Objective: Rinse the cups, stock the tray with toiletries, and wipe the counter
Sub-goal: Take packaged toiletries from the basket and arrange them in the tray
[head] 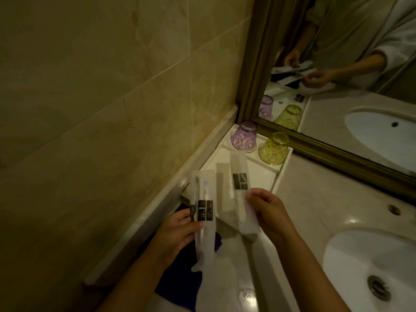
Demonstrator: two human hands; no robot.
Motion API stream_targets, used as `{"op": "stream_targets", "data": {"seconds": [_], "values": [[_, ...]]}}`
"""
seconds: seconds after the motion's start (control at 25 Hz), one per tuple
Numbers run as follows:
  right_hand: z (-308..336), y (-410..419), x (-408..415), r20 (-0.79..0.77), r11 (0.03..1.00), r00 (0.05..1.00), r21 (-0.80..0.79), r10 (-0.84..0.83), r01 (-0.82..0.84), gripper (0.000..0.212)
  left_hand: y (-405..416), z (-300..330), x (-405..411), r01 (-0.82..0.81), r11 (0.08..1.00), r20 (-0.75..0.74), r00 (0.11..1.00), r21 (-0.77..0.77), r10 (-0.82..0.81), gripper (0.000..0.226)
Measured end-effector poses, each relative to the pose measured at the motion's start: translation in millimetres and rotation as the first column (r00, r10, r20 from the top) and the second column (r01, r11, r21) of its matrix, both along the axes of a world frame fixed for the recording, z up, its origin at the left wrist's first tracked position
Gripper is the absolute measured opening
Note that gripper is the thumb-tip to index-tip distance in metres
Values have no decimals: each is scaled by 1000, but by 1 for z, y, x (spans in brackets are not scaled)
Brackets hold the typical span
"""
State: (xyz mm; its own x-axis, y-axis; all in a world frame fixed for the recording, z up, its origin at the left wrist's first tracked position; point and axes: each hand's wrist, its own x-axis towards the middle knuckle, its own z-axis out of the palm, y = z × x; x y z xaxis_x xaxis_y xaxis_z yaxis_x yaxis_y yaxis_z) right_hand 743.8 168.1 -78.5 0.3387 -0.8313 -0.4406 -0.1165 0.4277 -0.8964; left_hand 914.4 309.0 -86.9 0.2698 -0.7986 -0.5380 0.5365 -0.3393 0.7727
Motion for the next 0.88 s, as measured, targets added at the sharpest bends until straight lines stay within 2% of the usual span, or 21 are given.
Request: {"op": "stream_targets", "data": {"seconds": [0.16,0.24,0.28,0.32,0.36,0.4,0.48,0.6,0.68,0.88], "values": [[-17,-23,44,-131,999,990,-8,-51,51,12,5,0,4,-26,999,24,999,25,25,25],[-26,-30,58,-244,998,970,-66,-16,0,8,5,2,2,-20,999,54,998,41,17,22],[-30,-34,59,-377,983,926,-154,31,-96,14,5,3,2,-14,999,68,998,53,10,22],[-33,-38,55,-550,937,834,-268,42,-224,21,6,3,1,-2,998,82,997,62,-3,21],[-36,-41,48,-704,856,710,-378,-17,-354,28,7,4,1,9,998,92,996,68,-15,21],[-40,-46,40,-776,750,621,-473,-108,-461,35,9,3,1,14,997,101,995,76,-21,21],[-49,-54,30,-811,548,562,-547,-161,-633,53,14,1,1,10,995,113,993,100,-21,24],[-63,-62,33,-918,352,396,-379,-25,-856,74,18,0,-2,19,992,120,992,126,-34,26],[-74,-63,40,-943,322,332,-308,23,-895,77,22,-1,-3,14,991,129,991,136,-31,29],[-84,-56,64,-921,312,389,-366,14,-877,75,29,-2,-2,-29,989,107,994,148,13,32]]}}
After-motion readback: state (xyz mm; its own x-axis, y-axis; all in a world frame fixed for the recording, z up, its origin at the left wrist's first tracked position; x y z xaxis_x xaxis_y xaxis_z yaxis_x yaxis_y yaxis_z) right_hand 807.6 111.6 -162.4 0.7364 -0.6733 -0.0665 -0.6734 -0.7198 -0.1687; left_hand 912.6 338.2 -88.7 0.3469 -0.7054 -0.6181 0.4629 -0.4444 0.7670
